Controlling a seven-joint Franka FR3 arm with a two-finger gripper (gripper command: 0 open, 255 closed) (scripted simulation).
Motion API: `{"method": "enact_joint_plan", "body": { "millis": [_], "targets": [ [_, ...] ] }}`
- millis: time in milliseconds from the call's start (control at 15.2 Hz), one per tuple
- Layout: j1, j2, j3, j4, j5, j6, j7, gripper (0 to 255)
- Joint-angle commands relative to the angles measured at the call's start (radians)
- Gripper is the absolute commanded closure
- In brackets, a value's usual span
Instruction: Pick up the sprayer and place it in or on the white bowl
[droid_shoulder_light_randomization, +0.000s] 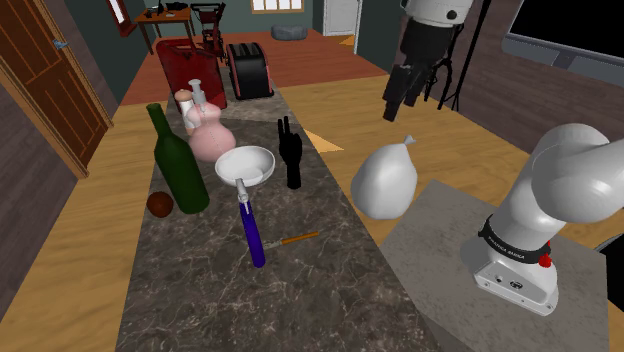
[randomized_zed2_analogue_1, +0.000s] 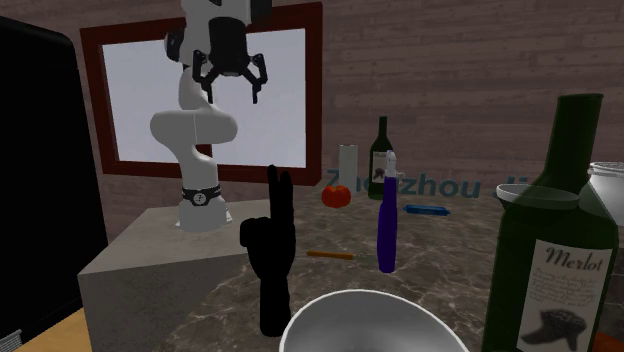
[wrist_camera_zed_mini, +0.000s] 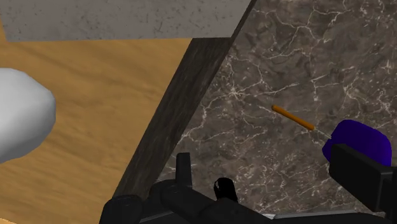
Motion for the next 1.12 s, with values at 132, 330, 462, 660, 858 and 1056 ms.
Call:
{"method": "enact_joint_plan", "body": {
  "millis": [132, 330, 462, 660, 858, 1056],
  "targets": [
    [0.017, 0.058, 0.112, -0.023, 0.036, 0.121, 0.094, 0],
    [0.021, 0.117, 0.198, -0.027, 0.051, 0.211, 0.167, 0],
    [0.017, 0.164, 0.259, -0.022, 0.053, 0.270, 0.218, 0],
    [-0.003, 0.246, 0.356, -0.002, 0.040, 0.357, 0.301, 0],
    [-0.042, 0.341, 0.461, 0.031, -0.001, 0.439, 0.397, 0],
    [-0.105, 0.449, 0.580, 0.078, -0.079, 0.511, 0.514, 0]
  ]
}}
